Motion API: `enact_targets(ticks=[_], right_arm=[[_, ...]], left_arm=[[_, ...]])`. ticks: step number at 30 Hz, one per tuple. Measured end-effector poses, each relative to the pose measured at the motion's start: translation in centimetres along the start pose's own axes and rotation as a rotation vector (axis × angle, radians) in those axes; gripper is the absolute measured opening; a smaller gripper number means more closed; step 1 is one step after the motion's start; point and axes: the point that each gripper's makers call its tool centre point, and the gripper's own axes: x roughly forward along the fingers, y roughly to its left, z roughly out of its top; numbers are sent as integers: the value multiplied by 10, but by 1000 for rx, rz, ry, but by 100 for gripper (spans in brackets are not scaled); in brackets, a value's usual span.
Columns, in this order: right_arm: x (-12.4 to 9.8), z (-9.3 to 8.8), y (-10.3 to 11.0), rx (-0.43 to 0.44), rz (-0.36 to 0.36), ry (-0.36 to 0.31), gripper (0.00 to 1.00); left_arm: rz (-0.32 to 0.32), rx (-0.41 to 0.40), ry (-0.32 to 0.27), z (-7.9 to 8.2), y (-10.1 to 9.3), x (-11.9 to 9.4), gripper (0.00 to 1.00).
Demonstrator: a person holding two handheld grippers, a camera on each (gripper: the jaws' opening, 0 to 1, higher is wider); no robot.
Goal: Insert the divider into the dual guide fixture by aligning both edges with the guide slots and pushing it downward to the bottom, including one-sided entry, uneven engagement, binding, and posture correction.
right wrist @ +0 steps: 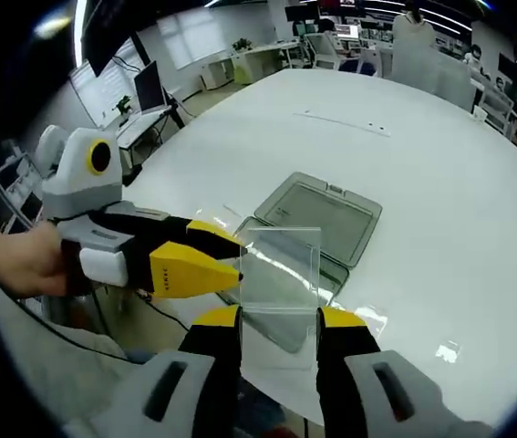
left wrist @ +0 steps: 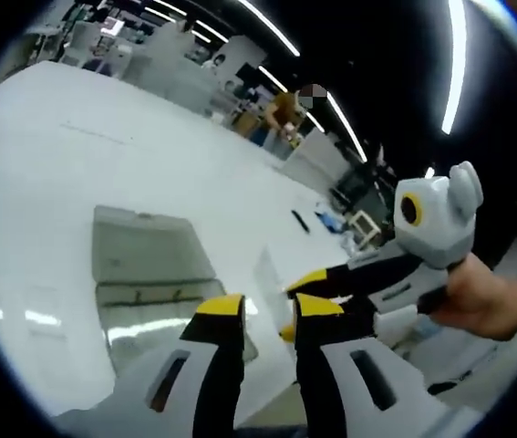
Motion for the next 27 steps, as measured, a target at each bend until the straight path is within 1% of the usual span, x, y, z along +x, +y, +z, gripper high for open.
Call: enact_targets(ticks=[5,9,14,20,27], right_arm=[[1,3,4,5,11,-7,27],[2,6,8,11,22,-12,27],[2,8,13,15,32,-18,27],[2,9,16,25,41,-22,27],[3,10,18,44,46,-30,27]], left_arm=[[10,-32,-15,1,4,-2,8],[11,-61,-31,4,6,-3,4],[10,-73,-39,4,6,-3,0],[9,-82,-40,5,5,-3,0],[8,-120,-53,6,5,-5,0]])
